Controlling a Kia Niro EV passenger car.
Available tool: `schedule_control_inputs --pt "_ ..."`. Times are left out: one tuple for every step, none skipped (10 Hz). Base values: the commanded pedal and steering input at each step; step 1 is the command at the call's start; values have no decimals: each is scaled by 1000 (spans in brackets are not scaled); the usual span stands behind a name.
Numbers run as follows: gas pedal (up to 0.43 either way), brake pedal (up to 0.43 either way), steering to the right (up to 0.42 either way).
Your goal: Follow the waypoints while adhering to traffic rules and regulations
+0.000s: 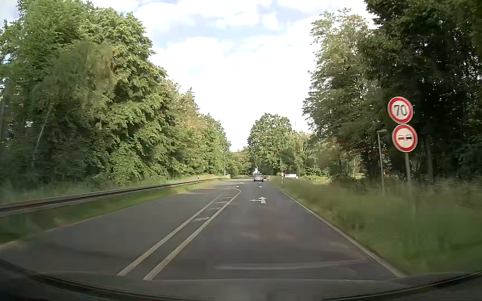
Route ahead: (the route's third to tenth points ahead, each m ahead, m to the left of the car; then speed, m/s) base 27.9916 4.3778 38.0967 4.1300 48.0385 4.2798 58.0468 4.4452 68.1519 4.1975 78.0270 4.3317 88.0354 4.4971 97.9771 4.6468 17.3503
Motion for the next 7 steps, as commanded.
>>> schedule_control_inputs --pt "130 30 0" --pt "130 30 0" --pt "130 30 0" --pt "130 30 0" --pt "130 30 0" --pt "130 30 0" --pt "130 30 0"
